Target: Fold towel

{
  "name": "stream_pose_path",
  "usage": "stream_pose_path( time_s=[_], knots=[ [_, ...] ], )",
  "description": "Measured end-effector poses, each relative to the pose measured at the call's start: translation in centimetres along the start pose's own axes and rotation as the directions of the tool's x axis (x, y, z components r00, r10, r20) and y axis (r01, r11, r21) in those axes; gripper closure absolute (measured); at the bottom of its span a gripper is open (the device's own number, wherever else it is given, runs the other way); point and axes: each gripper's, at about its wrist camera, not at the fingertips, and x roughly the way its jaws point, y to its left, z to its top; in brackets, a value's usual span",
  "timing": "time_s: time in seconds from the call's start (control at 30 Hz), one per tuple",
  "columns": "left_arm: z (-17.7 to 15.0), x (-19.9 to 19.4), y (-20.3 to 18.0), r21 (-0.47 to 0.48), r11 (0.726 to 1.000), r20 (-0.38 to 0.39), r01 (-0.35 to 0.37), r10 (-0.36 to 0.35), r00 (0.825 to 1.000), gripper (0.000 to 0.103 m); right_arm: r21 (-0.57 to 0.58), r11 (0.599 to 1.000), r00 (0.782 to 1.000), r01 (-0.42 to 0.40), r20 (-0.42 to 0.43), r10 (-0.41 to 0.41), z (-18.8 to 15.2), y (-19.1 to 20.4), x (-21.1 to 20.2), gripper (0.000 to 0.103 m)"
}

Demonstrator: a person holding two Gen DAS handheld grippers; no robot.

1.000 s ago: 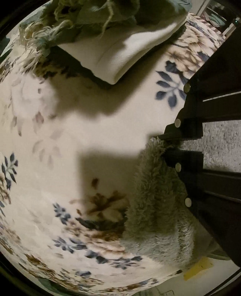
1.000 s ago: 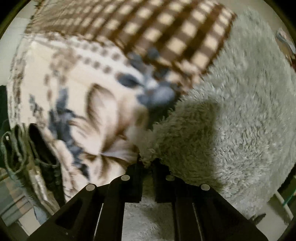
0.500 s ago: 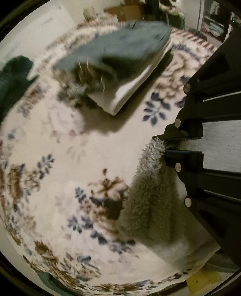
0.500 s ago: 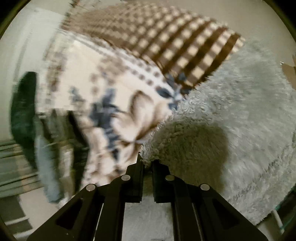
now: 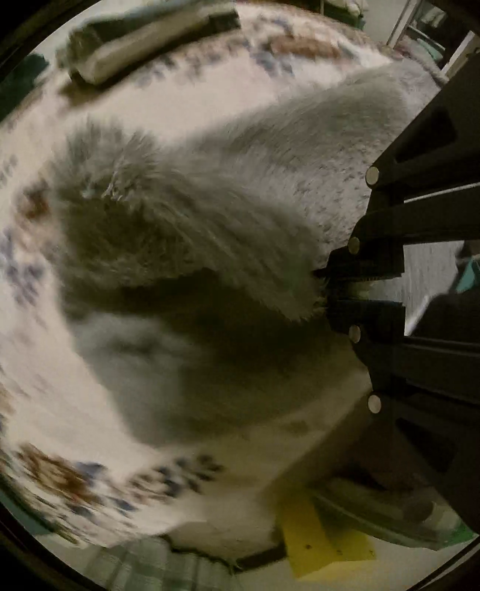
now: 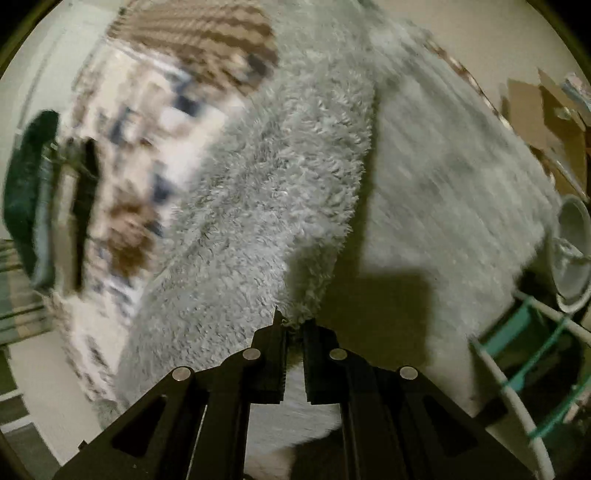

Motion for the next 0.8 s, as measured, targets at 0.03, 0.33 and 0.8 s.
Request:
stream_pose_path(
  time_s=[0.03,0.33,0.8],
  knots=[
    [-0.5,0.6,0.6,-0.005,1.0,-0.006,-0.008,0.008,1.0,0.098,-0.003,1.0,1.0,0.02,-0.005,-0.02,-0.5,-1.0,0.6,0.096],
    [-3.1,2.0,4.8,-0.057,0.998,-0.047,0.032,-0.034,0.998,0.093,-0.098,0.99,0.992,0.105,-0.059,-0.111,-3.3,-2.7,3.5,0.096],
    [0.2,-4.6,7.4,-0.007,0.972,0.096,0.236,-0.234,0.967,0.058,-0.095,0.986,0.963,-0.134,-0.248,0.107,-13.1,1.5,6.7,0.036]
  ],
)
